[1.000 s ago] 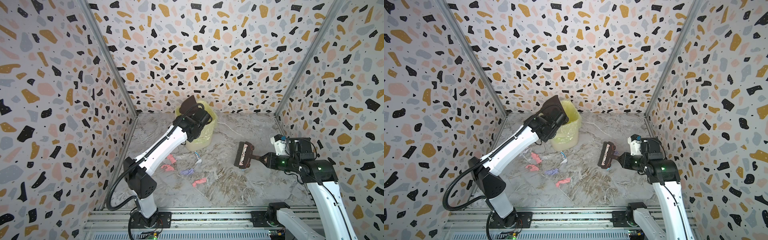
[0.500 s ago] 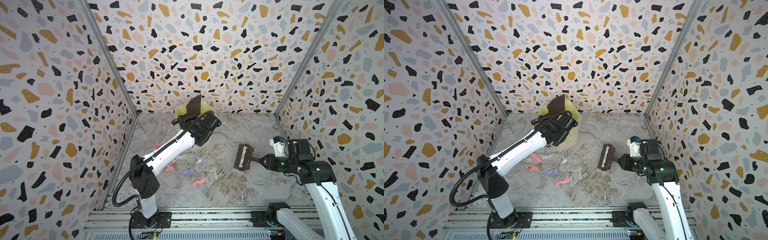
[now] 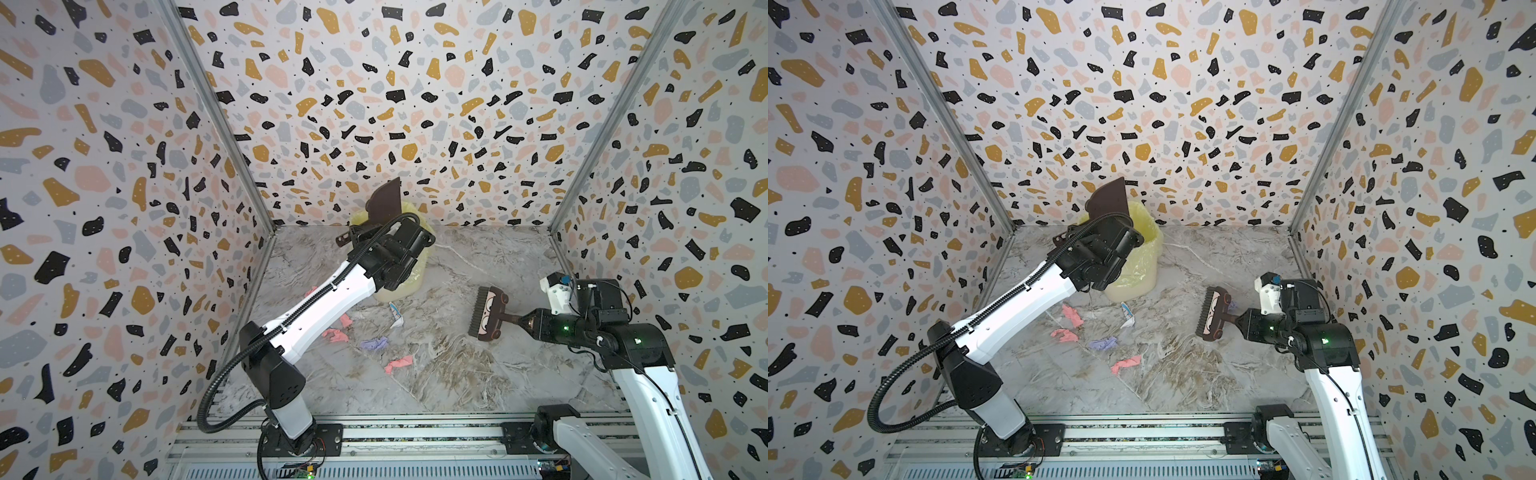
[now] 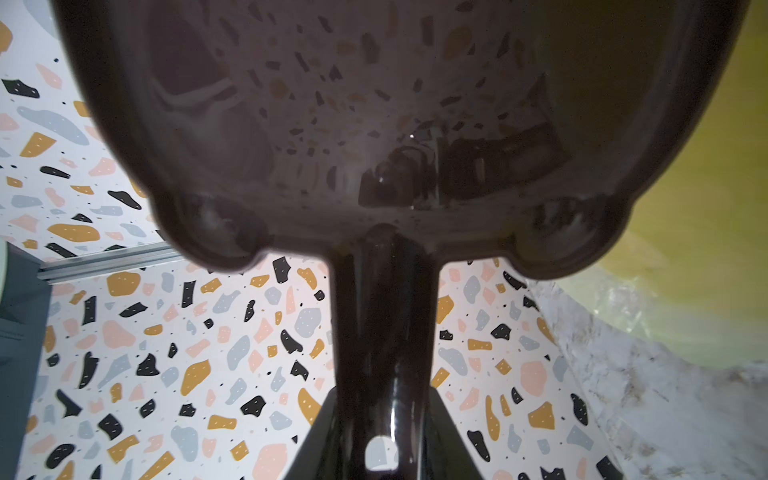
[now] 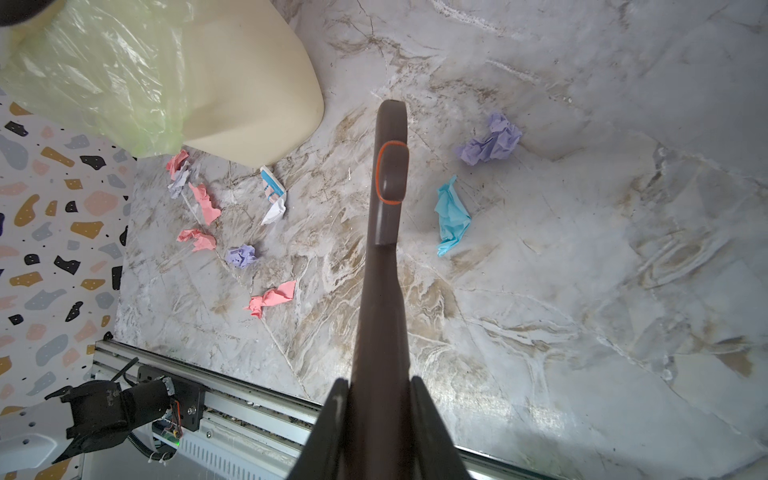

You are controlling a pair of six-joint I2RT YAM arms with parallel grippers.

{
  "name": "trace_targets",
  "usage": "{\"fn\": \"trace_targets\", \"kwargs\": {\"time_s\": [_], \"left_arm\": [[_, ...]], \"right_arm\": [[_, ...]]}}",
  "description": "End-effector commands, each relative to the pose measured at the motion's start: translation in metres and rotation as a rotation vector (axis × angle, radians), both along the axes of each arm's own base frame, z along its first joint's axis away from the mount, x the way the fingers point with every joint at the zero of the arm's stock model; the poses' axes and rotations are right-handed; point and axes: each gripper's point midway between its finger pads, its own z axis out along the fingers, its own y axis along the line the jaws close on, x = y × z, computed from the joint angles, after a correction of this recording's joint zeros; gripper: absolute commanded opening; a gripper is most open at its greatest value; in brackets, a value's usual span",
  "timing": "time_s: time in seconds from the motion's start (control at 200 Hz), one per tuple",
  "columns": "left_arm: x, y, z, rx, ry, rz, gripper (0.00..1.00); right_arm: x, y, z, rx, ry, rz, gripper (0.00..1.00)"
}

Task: Sweep away the paper scraps from the table
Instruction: 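Lower the dustpan by the teal scrap with left gripper while right lowers brush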

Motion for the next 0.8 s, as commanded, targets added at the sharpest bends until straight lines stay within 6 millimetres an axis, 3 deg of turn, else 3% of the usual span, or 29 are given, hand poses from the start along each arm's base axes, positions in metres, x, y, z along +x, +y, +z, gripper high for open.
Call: {"fn": "trace_targets", "kwargs": {"time_s": [0.0,0.19,0.28,0.44,0.596,0.791], "left_arm": [[-0.005,0.007,0.028,-0.174,-0.073,-0.022,0.00],[-0.014,0.004,0.049,-0.316,-0.119,-0.067,0.00],[-0.022,-0.016,0.056,-0.412,-0.120,-0.130,0.00],[-0.046,-0.063,0.051,-0.574,-0.056,-0.244,0.00],[-0.074,-0.102,0.029,-0.709,0.071,-0.332,0.00],[-0.112,-0.140,-0.031,-0.814,0.283,-0.377,0.00]], "right_arm": [[0.002,-0.001,0.022,-0.013,-0.068,0.011,0.00],[0.003,-0.009,0.032,-0.064,-0.110,-0.001,0.00],[0.006,-0.015,0.037,-0.102,-0.130,-0.013,0.00],[0.010,-0.032,0.044,-0.204,-0.156,-0.053,0.00],[0.013,-0.043,0.051,-0.259,-0.190,-0.085,0.00],[0.019,-0.050,0.054,-0.298,-0.217,-0.124,0.00]]}}
